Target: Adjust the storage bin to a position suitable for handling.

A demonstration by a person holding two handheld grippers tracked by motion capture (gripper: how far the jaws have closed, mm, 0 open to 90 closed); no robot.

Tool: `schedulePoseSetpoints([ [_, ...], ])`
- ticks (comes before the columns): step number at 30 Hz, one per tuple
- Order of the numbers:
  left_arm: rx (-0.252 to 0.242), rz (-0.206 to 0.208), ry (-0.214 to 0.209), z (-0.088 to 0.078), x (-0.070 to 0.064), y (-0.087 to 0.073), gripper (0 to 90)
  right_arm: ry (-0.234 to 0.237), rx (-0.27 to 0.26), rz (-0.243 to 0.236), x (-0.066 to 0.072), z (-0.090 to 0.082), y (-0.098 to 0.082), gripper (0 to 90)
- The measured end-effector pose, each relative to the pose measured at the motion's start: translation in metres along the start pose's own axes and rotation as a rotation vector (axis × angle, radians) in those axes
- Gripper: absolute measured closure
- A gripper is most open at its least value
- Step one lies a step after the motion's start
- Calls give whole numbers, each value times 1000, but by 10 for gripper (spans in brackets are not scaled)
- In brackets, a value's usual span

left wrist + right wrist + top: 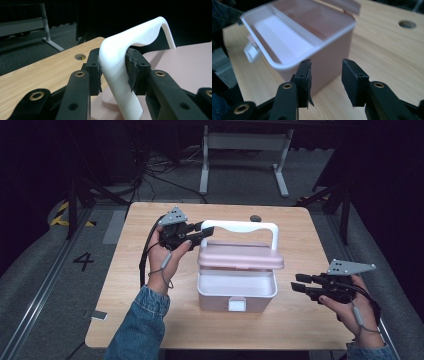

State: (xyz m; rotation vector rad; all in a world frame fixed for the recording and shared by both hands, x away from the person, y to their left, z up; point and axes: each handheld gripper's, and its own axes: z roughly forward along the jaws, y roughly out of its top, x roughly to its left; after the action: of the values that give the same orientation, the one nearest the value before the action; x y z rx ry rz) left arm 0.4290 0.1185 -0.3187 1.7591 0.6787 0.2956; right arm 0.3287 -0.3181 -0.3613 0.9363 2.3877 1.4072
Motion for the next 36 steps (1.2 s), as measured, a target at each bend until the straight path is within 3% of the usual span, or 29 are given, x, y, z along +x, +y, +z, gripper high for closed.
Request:
schedulePoseSetpoints([
  [3, -4, 2, 5, 0, -1, -1, 668, 39, -55, 5, 2, 6, 3, 632],
  [11, 4, 1, 4, -1, -2, -2, 667, 108, -121, -8, 13, 21, 16, 739],
  [17, 5, 10, 10, -1, -3, -3, 667, 115, -157, -19, 15, 23, 22, 862],
  [26, 8, 5, 4, -1, -3, -5, 658, 118, -180, -13, 14, 21, 25, 898],
  [31, -22, 34, 73, -12, -2, -4, 472, 120, -173, -21, 13, 23, 26, 900],
  [36, -30, 19, 89, -25, 2, -5, 406, 117, -187, -24, 12, 24, 29, 900],
])
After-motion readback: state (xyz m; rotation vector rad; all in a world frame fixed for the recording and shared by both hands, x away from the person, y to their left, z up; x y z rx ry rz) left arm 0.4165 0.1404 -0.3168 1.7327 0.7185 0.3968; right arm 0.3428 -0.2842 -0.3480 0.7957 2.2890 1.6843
